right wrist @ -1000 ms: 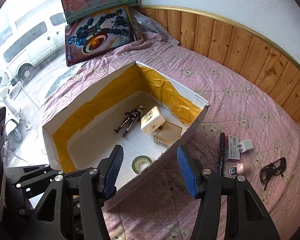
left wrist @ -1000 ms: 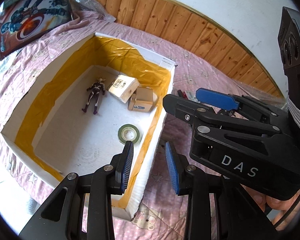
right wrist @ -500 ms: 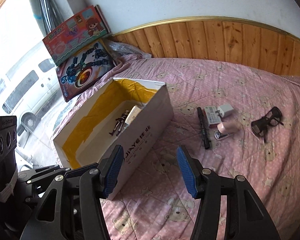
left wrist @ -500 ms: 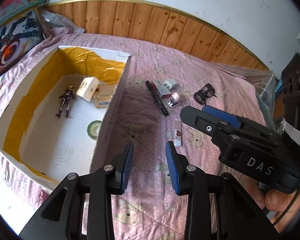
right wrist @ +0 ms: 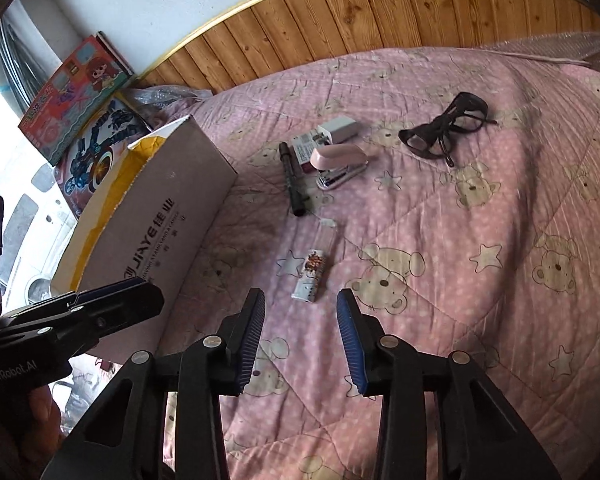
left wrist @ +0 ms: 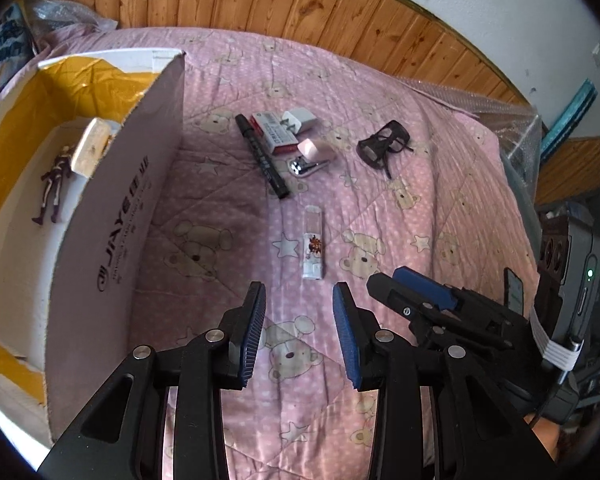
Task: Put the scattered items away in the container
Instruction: 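Grasp the pink stapler with left tool while right tool grasps the clear tube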
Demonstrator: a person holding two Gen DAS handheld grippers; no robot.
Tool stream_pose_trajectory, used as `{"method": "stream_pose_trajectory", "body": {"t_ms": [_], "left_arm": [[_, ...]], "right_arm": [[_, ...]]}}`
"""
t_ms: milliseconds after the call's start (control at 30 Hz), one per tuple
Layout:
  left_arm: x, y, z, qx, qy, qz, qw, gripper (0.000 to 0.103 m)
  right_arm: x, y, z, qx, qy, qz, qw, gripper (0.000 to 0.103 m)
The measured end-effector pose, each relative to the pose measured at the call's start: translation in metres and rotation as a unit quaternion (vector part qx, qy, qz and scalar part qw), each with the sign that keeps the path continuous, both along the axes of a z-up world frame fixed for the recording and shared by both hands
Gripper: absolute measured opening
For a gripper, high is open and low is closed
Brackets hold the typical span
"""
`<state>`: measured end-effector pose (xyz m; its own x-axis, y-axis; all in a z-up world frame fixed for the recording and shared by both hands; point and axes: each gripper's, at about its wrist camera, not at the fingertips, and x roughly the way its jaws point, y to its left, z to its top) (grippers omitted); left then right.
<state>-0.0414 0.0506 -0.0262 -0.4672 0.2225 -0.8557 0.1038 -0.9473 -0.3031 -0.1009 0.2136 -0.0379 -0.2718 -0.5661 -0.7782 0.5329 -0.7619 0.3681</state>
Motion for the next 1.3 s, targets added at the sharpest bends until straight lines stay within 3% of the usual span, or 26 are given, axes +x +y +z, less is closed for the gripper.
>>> {"method": "stream_pose_trajectory", "body": {"t_ms": [167,300,500,733,833,967,1067,1167,1300], "left_arm": [[-0.031,-0.003,-0.011,0.007,-0.009,0.016,0.9998,0.039],[-0.065,0.006,-0.006,-0.001,0.008,0.003,1.0000,0.041],[-0.128,0.027,-0.008,-0.045,0.032,-0.047,0.9973,0.041],[-0.185,0.046,-0.050,-0.098,-0.015,-0.118,0.9880,0.041],[-0.194,0.052,-0.057,-0.138,-0.005,-0.131,0.9818,0.041],[-0.203,0.051,-0.062,-0.119,-0.014,-0.147,0.9819,0.041],[-0.203,0.055,-0.068,-0.103,-0.021,-0.171,0.9796,0.038],[-0.201,0.060,-0.071,-0.095,-0.029,-0.192,0.9763,0.032],[-0.205,0.071,-0.085,-0.142,-0.032,-0.203,0.9682,0.032]], "right_arm": [[-0.008,-0.007,-0.019,0.012,-0.016,0.009,1.000,0.039],[-0.014,-0.020,-0.031,0.015,-0.025,0.022,0.999,0.039],[-0.020,-0.042,-0.044,0.027,-0.016,0.042,0.999,0.039],[-0.031,-0.059,-0.056,0.048,0.001,0.048,0.998,0.039],[-0.032,-0.067,-0.056,0.058,0.019,0.055,0.997,0.039],[-0.031,-0.071,-0.056,0.068,0.036,0.061,0.995,0.038],[-0.029,-0.072,-0.055,0.093,0.050,0.064,0.992,0.024],[-0.026,-0.067,-0.053,0.106,0.053,0.069,0.991,0.019],[-0.024,-0.052,-0.052,0.110,0.046,0.058,0.991,0.020]]}}
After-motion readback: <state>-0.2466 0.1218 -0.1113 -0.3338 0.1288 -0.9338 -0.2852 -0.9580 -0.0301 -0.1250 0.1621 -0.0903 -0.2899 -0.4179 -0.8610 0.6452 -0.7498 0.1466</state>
